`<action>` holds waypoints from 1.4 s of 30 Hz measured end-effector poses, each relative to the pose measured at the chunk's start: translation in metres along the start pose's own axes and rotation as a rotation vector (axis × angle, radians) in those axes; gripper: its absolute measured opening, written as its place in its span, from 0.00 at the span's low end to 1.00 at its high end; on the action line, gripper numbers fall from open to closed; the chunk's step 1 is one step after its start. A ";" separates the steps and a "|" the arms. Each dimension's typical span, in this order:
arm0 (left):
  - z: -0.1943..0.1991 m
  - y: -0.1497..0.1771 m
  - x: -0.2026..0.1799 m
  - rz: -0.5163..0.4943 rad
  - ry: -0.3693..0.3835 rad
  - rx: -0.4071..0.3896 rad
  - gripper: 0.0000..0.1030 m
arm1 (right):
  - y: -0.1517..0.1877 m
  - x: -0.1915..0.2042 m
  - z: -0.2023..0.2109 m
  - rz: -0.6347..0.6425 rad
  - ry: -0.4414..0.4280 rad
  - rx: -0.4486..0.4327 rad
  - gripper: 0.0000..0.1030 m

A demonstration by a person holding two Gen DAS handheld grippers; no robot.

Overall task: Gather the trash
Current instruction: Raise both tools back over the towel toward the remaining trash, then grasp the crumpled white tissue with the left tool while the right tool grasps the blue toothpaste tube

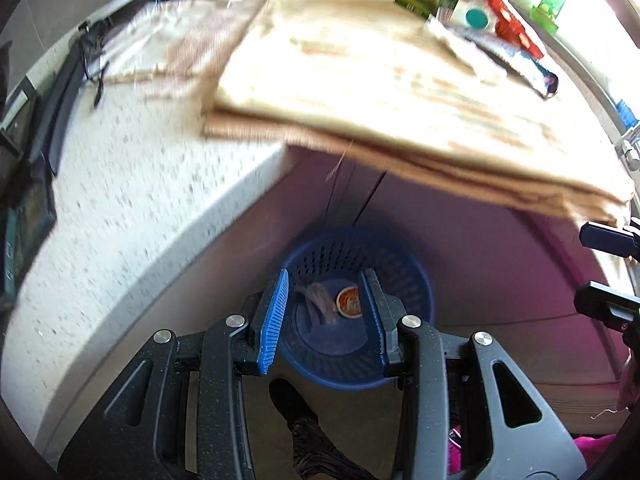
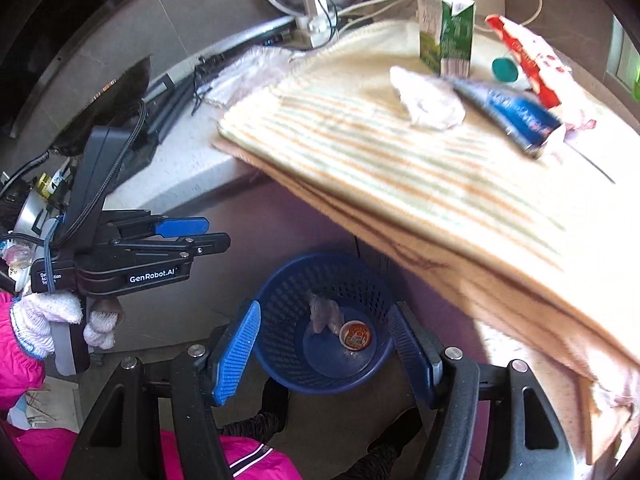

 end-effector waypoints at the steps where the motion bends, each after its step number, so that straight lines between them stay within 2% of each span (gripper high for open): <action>1: 0.004 -0.005 -0.002 -0.003 0.001 -0.011 0.35 | -0.001 -0.003 0.007 -0.006 0.000 -0.011 0.68; 8: 0.022 -0.043 -0.020 -0.014 0.037 -0.092 0.35 | -0.017 -0.032 0.045 -0.057 0.024 -0.081 0.70; 17: 0.020 -0.090 -0.054 -0.045 0.088 -0.146 0.36 | -0.043 -0.087 0.072 -0.132 0.096 -0.169 0.80; 18: 0.018 -0.095 -0.057 -0.046 0.094 -0.147 0.37 | -0.046 -0.093 0.073 -0.140 0.101 -0.173 0.80; 19: 0.016 -0.098 -0.059 -0.044 0.103 -0.147 0.42 | -0.049 -0.099 0.073 -0.148 0.106 -0.176 0.80; 20: 0.014 -0.102 -0.062 -0.041 0.115 -0.148 0.45 | -0.053 -0.104 0.071 -0.156 0.111 -0.178 0.80; 24: 0.001 -0.117 -0.070 -0.029 0.145 -0.136 0.45 | -0.063 -0.125 0.063 -0.183 0.128 -0.175 0.81; 30: -0.024 -0.138 -0.078 0.000 0.187 -0.098 0.45 | -0.081 -0.146 0.038 -0.204 0.103 -0.151 0.80; 42: -0.067 -0.175 -0.086 0.010 0.191 -0.033 0.45 | -0.103 -0.160 -0.010 -0.187 0.075 -0.084 0.72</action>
Point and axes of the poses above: each gripper's, at about its wrist camera, not at the fingertips, and z roughly against the way its jaws point, x to its left, y to its underside, the point moved 1 cm from there along -z, roughly the way its jaws point, and after that the axes turned 13 degrees about y, right-handed, at the moved point
